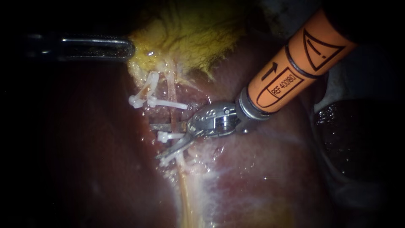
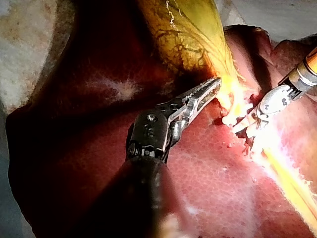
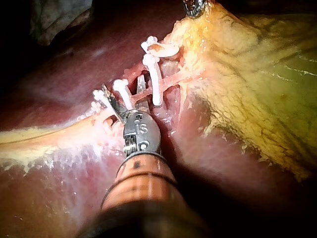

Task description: Go to the cutting position right tube

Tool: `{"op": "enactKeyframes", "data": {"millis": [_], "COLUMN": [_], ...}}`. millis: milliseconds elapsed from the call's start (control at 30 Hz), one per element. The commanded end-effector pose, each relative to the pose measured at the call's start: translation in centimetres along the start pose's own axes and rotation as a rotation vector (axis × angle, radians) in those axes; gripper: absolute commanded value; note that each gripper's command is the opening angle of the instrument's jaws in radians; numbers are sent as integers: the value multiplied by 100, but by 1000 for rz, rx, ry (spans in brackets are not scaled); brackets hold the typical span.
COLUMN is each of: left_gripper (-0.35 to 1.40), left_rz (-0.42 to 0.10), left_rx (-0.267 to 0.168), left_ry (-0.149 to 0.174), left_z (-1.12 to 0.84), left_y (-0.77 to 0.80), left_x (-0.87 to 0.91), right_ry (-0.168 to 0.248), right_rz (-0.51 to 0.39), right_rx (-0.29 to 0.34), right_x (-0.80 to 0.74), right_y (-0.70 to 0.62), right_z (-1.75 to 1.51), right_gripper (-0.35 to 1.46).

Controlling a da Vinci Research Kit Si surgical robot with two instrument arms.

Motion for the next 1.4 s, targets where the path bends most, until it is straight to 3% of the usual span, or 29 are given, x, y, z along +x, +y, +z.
{"op": "enactKeyframes", "data": {"millis": [33, 300, 400, 567, 767, 1000, 1200, 1400], "left_gripper": [-35, -35, -35, -35, -35, -35, -35, -35], "left_rz": [0, 0, 0, 0, 0, 0, 0, 0], "left_rx": [0, 0, 0, 0, 0, 0, 0, 0], "left_ry": [0, 0, 0, 0, 0, 0, 0, 0], "left_z": [0, 0, 0, 0, 0, -1, -1, -1], "left_y": [0, 0, 0, 0, 0, -1, -1, -1], "left_x": [0, 0, 0, 0, 0, 0, 0, 0], "right_ry": [1, 2, 42, 138, 240, 320, 404, 443], "right_rz": [0, 42, 85, 173, 261, 307, 316, 322], "right_rx": [1, 4, 11, 141, 247, 355, 430, 463], "right_x": [1, 6, 7, 5, 7, 17, 34, 55], "right_y": [0, 15, 24, 31, 28, 15, 4, 0], "right_z": [-1, -22, -31, -37, -32, -23, -18, -29], "right_gripper": [110, 115, 118, 120, 120, 116, 115, 113]}}
